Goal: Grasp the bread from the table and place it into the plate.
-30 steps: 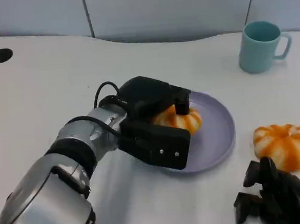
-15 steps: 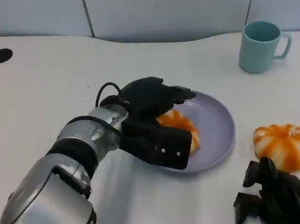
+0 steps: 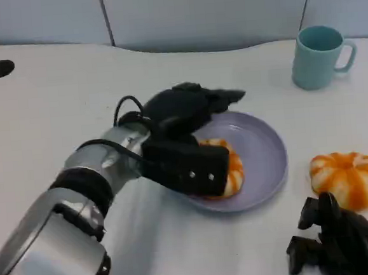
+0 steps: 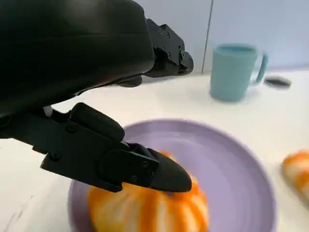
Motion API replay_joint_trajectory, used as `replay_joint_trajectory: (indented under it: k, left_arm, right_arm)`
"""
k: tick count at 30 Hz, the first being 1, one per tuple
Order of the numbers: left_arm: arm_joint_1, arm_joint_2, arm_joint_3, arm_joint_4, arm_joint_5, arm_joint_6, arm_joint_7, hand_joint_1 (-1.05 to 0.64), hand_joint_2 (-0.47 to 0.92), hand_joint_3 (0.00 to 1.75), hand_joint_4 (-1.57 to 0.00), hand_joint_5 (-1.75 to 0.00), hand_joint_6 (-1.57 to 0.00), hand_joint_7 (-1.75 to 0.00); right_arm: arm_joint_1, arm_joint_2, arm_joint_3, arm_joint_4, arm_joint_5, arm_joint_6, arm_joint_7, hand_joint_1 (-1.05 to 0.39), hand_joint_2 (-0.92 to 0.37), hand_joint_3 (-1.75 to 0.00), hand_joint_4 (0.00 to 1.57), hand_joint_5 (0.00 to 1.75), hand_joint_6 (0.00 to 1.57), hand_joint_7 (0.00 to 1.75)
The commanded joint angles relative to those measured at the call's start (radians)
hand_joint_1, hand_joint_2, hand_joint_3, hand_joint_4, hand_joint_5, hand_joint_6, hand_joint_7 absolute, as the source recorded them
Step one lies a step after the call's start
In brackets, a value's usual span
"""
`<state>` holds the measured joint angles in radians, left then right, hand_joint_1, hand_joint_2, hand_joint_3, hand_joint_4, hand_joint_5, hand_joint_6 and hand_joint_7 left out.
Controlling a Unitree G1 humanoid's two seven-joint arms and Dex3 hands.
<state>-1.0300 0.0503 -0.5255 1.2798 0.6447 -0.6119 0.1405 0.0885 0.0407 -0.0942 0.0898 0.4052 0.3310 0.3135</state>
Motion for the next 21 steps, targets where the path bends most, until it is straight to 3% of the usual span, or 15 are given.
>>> replay_joint_trajectory:
  k: [1,6,10,17,21]
  left_arm:
    - [0.071,0.033,0.087,-0.015,-0.101,-0.068,-0.044,-0.83,0.92,0.24,-0.07,-0.4,-0.21,-0.04]
    - [0.12,0.051,0.162,-0.032,-0.182,-0.141,-0.086,-0.83,0.92,0.28,-0.08,-0.42,-0.22,-0.04]
    - [0.174,0.064,0.235,-0.043,-0.261,-0.244,-0.109,-0.77,0.92,0.26,-0.21,-0.5,-0.3,-0.07]
    - [0.278,0.03,0.428,-0.117,-0.575,-0.24,-0.435,-0.74,0.92,0.26,-0.24,-0.51,-0.35,-0.08]
    - [0.352,0.015,0.514,-0.208,-0.733,-0.175,-0.587,-0.71,0.92,0.22,-0.34,-0.53,-0.41,-0.08]
  right_arm:
    - [0.001,-0.022,-0.012,0.03,-0.003,-0.002,0.01,-0.44,-0.92,-0.5,1.28,1.29,1.13,1.3]
    - [0.001,-0.023,-0.009,0.025,-0.014,-0.005,0.0,-0.45,-0.92,-0.5,1.29,1.3,1.15,1.28]
    - [-0.004,-0.024,-0.017,0.035,0.001,0.003,0.012,-0.45,-0.92,-0.48,1.25,1.31,1.13,1.26]
    - [-0.019,-0.024,-0.023,0.047,0.004,0.014,0.008,-0.45,-0.92,-0.47,1.26,1.3,1.13,1.27]
    - [-0.021,-0.027,-0.019,0.05,-0.003,0.004,0.012,-0.45,-0.92,-0.48,1.26,1.3,1.14,1.27]
